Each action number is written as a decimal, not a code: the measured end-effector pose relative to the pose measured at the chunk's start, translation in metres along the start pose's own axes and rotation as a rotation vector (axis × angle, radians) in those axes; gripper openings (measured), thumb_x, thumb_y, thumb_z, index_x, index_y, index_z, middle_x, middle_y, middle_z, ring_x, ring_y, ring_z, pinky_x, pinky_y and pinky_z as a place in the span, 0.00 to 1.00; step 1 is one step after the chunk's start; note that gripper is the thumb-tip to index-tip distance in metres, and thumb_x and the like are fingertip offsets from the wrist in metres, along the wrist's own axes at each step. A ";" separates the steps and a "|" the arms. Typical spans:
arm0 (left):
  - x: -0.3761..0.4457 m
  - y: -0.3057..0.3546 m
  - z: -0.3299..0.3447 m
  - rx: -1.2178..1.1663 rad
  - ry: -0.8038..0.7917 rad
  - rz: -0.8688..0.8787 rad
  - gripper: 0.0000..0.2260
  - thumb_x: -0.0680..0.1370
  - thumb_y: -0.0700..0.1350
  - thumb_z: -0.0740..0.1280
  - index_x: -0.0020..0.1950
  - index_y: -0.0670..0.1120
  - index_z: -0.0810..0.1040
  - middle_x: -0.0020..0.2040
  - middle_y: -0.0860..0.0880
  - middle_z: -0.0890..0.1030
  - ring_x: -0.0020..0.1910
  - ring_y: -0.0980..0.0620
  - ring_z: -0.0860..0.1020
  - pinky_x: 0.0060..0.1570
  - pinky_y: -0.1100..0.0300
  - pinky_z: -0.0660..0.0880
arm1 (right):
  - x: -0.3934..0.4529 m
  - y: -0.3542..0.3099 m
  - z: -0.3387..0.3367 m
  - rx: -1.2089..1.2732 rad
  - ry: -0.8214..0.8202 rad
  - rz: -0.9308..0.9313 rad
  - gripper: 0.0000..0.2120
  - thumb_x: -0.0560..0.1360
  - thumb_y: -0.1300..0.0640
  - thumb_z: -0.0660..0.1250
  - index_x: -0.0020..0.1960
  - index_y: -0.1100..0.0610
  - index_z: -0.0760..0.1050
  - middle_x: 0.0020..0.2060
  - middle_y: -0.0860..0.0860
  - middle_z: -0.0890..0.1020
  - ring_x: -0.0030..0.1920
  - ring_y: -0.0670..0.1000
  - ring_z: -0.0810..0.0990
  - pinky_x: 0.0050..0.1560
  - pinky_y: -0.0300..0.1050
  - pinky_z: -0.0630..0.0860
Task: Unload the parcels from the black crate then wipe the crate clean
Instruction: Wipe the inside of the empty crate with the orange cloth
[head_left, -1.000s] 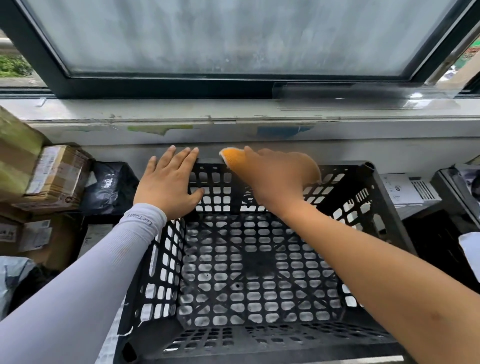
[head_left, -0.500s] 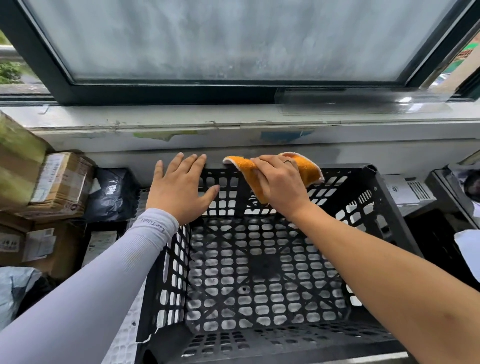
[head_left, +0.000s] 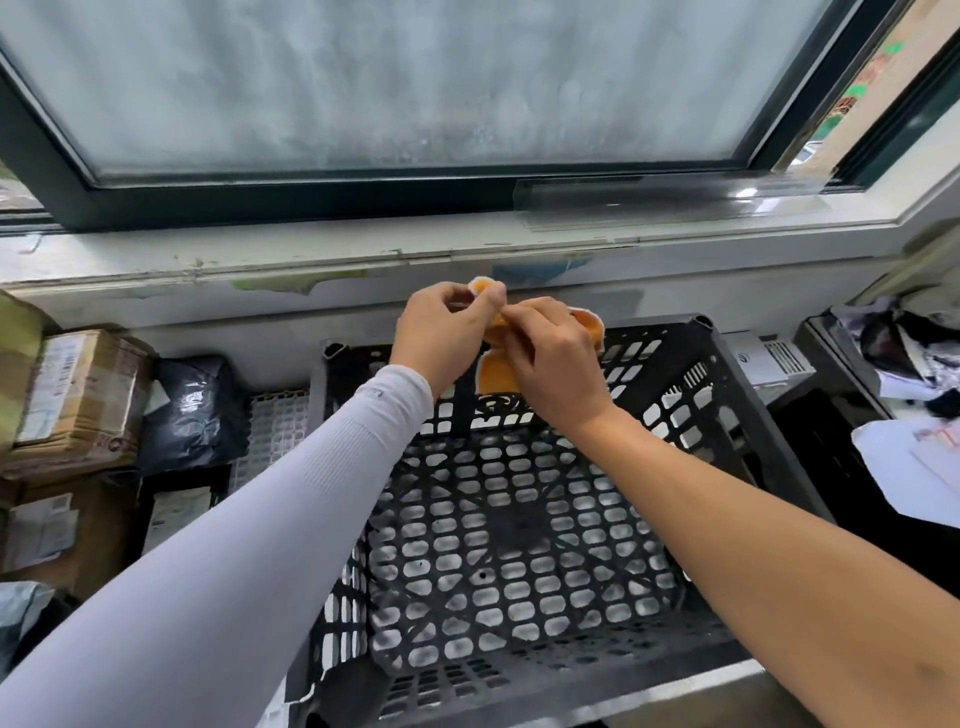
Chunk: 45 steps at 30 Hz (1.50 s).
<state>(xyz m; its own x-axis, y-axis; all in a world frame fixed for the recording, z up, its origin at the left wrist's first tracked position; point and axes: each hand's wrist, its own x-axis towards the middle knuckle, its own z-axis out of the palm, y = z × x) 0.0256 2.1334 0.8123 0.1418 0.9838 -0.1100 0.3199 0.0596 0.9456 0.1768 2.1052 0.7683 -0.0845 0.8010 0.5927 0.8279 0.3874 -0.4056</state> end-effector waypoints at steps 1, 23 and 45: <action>0.002 0.005 0.005 -0.094 0.019 -0.033 0.10 0.81 0.52 0.70 0.58 0.48 0.83 0.52 0.52 0.84 0.53 0.54 0.82 0.53 0.60 0.78 | -0.003 0.001 -0.003 -0.005 -0.019 -0.013 0.11 0.78 0.64 0.70 0.60 0.66 0.81 0.52 0.59 0.84 0.52 0.56 0.81 0.57 0.49 0.79; -0.036 0.035 0.034 -0.124 0.282 0.172 0.04 0.85 0.45 0.63 0.59 0.49 0.76 0.52 0.51 0.79 0.52 0.53 0.78 0.52 0.57 0.78 | -0.003 0.038 -0.103 0.150 -0.130 0.337 0.06 0.79 0.59 0.63 0.45 0.54 0.77 0.38 0.50 0.78 0.40 0.47 0.76 0.40 0.40 0.69; -0.096 -0.018 -0.142 -0.172 0.543 0.061 0.03 0.84 0.46 0.67 0.50 0.51 0.78 0.44 0.52 0.78 0.43 0.53 0.77 0.44 0.54 0.79 | 0.013 -0.131 -0.025 0.559 -0.342 0.388 0.06 0.81 0.58 0.67 0.56 0.57 0.73 0.44 0.50 0.77 0.41 0.48 0.74 0.43 0.42 0.71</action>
<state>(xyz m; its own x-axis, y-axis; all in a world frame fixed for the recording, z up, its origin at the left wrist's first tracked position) -0.1269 2.0614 0.8489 -0.3610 0.9294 0.0767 0.1631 -0.0181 0.9864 0.0812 2.0533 0.8463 -0.0874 0.9885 0.1236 0.4369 0.1496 -0.8870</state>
